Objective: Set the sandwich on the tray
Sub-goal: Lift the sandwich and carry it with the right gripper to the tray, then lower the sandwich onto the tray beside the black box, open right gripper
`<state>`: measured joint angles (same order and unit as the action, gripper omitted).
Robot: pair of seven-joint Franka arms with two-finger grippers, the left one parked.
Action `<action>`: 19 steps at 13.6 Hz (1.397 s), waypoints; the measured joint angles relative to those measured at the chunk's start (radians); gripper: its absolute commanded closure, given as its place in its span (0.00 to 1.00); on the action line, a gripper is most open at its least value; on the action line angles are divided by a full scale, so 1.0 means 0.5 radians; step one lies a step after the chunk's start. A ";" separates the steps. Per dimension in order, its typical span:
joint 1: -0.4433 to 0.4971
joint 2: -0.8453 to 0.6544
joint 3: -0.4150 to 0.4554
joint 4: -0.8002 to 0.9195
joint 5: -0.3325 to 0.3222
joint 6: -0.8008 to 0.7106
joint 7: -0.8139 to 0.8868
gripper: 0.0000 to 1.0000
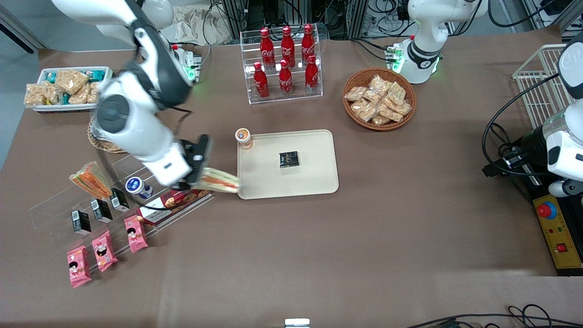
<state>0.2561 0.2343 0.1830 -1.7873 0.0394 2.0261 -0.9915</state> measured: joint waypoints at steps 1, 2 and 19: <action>0.076 0.082 0.000 -0.001 0.001 0.074 -0.035 1.00; 0.136 0.161 0.000 -0.001 0.001 0.144 -0.077 1.00; 0.551 0.694 -0.015 0.005 -0.056 0.740 0.181 0.98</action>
<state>0.5315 0.5812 0.1754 -1.7848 0.0114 2.3963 -0.9012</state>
